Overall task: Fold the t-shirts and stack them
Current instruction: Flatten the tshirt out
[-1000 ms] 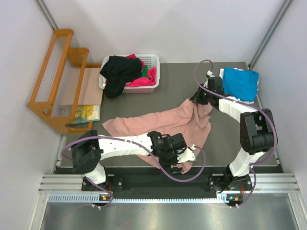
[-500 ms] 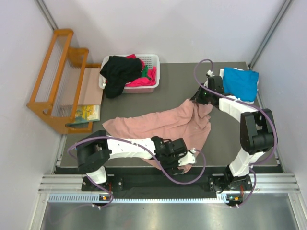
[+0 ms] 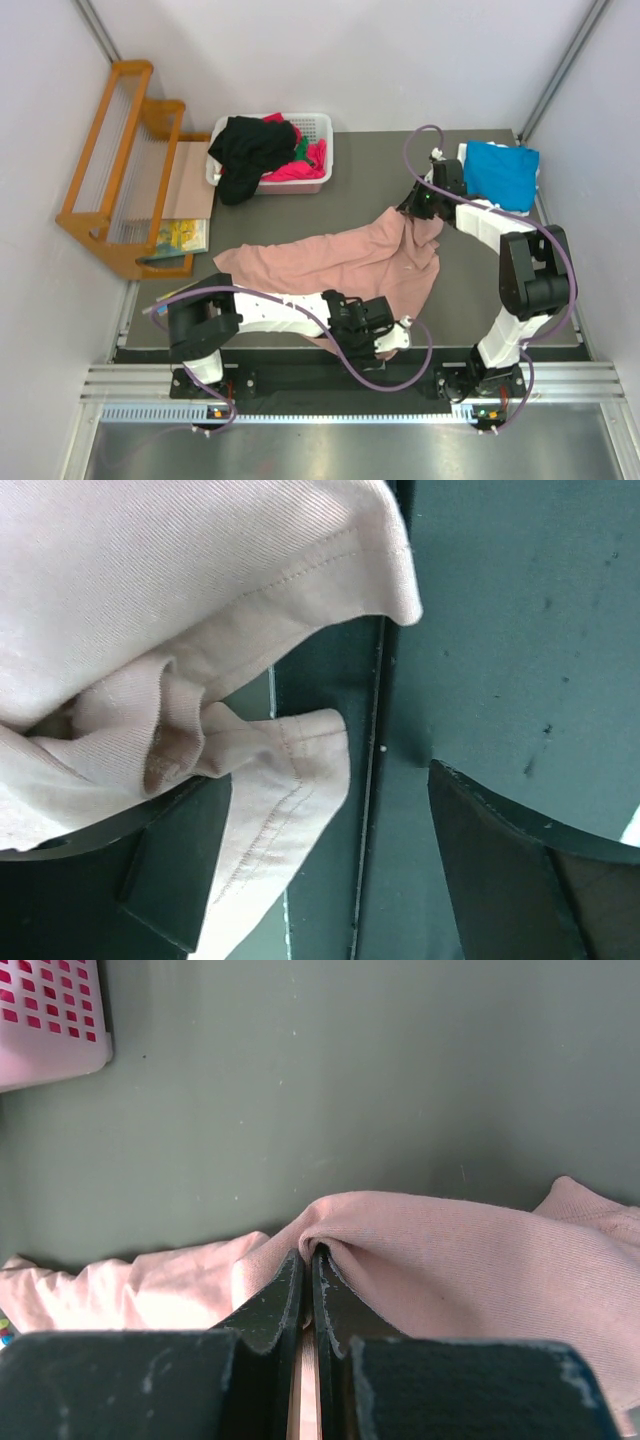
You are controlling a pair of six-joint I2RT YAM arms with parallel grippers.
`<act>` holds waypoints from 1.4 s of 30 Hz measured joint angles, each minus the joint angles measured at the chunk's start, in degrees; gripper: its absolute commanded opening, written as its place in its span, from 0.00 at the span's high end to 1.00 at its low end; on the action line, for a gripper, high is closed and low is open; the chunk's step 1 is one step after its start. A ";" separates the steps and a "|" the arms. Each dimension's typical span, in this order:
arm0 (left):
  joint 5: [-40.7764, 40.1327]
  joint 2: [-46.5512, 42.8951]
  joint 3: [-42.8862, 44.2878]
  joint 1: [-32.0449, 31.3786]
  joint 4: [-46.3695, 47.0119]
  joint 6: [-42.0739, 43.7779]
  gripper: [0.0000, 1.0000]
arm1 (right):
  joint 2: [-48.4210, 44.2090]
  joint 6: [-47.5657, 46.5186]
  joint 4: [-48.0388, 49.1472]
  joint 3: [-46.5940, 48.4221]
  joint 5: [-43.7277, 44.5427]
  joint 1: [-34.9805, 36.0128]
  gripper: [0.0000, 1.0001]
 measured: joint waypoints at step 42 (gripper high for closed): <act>1.14 6.49 9.79 30.16 0.74 1.97 0.09 | -0.09 -0.85 0.96 -1.99 -2.60 -2.29 1.00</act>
